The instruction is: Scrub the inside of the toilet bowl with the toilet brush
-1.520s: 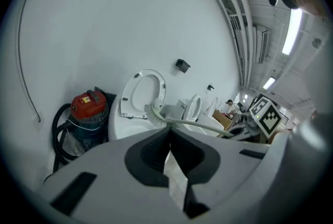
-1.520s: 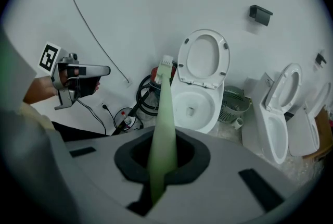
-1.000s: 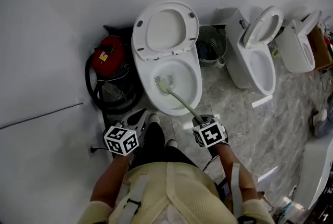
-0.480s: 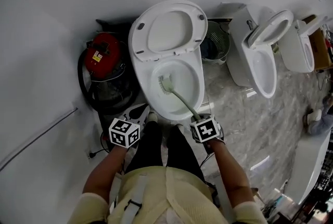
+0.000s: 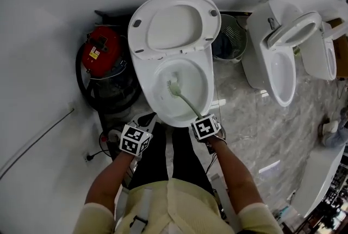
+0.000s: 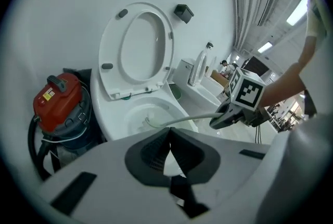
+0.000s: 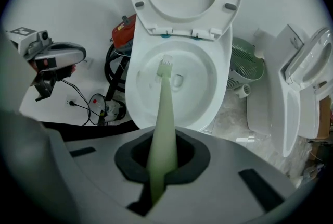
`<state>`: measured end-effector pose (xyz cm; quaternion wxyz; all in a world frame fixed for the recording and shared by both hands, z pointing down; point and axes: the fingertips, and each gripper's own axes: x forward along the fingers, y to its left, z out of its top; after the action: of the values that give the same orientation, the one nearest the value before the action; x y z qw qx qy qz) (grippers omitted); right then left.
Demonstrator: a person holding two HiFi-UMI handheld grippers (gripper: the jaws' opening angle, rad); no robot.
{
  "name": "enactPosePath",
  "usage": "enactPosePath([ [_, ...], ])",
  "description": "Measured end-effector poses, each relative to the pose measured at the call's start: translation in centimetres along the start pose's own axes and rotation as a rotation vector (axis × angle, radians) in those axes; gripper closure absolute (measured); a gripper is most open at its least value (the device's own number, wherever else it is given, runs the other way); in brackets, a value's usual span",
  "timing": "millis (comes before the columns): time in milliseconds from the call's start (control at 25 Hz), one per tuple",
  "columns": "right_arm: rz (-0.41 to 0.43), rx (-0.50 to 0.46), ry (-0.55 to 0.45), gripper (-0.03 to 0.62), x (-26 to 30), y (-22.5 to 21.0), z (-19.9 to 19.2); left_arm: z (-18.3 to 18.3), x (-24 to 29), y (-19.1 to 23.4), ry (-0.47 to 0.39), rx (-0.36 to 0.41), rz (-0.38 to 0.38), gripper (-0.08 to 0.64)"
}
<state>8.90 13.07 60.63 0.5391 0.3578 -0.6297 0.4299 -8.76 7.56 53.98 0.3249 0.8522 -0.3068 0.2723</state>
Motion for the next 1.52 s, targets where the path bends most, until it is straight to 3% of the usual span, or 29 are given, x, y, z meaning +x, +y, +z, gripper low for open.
enactPosePath([
  [240,-0.019,-0.048,0.067,0.575,3.9,-3.1,-0.2,-1.2,4.3,0.1,0.004,-0.059,0.072,0.548],
  [480,-0.012,-0.085,0.106,0.575,7.0,-4.7,-0.8,-3.3,8.2,-1.4,0.06,-0.023,0.049,0.548],
  [600,-0.016,-0.096,0.121,0.575,7.9,-5.5,-1.4,-4.5,8.9,-1.4,0.096,-0.06,0.061,0.548],
  [800,-0.037,-0.137,0.148,0.575,9.5,-6.6,-1.9,-4.8,9.6,-0.7,0.051,-0.131,0.085,0.546],
  [1080,-0.024,-0.19,0.192,0.575,11.4,-4.9,-2.2,-5.5,10.8,-0.8,0.067,-0.138,0.092,0.546],
  [1280,0.016,-0.133,0.174,0.575,12.0,-3.4,-1.0,-5.9,10.8,-0.5,0.07,-0.144,0.089,0.546],
  [1520,0.012,-0.136,0.139,0.575,12.2,-3.3,1.5,-6.3,10.4,0.5,0.069,-0.157,0.101,0.546],
])
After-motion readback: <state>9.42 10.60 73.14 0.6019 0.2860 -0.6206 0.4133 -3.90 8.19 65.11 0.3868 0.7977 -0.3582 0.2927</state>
